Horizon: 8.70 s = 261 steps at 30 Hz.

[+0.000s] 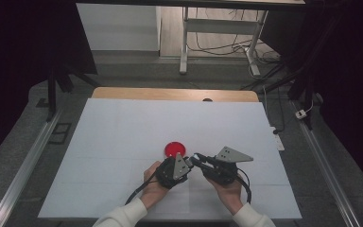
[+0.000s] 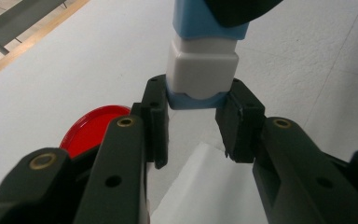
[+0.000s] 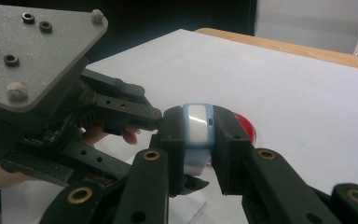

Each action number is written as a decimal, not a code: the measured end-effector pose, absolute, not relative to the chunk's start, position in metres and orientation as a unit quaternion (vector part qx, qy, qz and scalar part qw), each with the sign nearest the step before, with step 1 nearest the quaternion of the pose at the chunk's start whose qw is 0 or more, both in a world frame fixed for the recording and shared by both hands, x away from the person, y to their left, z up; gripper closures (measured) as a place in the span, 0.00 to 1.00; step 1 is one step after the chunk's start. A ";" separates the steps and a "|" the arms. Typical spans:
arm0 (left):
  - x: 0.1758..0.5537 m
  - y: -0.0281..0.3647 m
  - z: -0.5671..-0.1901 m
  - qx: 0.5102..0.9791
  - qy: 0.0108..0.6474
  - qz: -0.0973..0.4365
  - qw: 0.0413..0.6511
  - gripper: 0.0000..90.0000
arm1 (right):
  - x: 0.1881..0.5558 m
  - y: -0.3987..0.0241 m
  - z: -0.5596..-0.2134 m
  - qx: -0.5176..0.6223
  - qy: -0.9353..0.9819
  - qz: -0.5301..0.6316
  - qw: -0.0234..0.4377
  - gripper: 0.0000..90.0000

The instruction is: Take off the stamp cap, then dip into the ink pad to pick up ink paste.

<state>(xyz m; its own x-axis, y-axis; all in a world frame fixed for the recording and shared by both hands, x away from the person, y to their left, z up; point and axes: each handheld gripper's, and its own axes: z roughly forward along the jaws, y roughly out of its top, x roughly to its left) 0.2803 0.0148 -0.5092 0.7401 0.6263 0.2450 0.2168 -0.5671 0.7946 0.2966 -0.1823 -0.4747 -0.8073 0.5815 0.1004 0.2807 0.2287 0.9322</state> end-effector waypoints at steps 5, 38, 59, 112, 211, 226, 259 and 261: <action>0.280 0.015 -0.510 0.846 0.249 0.259 0.394 0.72 | 0.296 -0.182 -0.474 0.280 0.773 0.553 0.138 0.84; 0.282 0.017 -0.510 0.848 0.246 0.248 0.398 0.72 | 0.294 -0.181 -0.475 0.283 0.772 0.551 0.142 0.83; 0.283 0.017 -0.510 0.854 0.241 0.240 0.392 0.73 | 0.295 -0.181 -0.475 0.287 0.774 0.548 0.135 0.83; 0.287 0.043 -0.506 0.838 0.276 0.214 0.419 0.72 | 0.297 -0.199 -0.464 0.297 0.759 0.562 0.145 0.84; 0.226 0.199 -0.512 0.796 0.383 0.201 0.422 0.72 | 0.316 -0.186 -0.464 0.280 0.780 0.542 0.137 0.83; 0.227 0.196 -0.513 0.799 0.380 0.197 0.422 0.72 | 0.333 -0.174 -0.458 0.289 0.784 0.534 0.129 0.83; 0.229 0.194 -0.514 0.801 0.380 0.196 0.420 0.72 | 0.368 -0.132 -0.466 0.286 0.811 0.490 0.139 0.83; 0.229 0.195 -0.514 0.801 0.380 0.195 0.420 0.72 | 0.370 -0.131 -0.468 0.287 0.814 0.487 0.132 0.83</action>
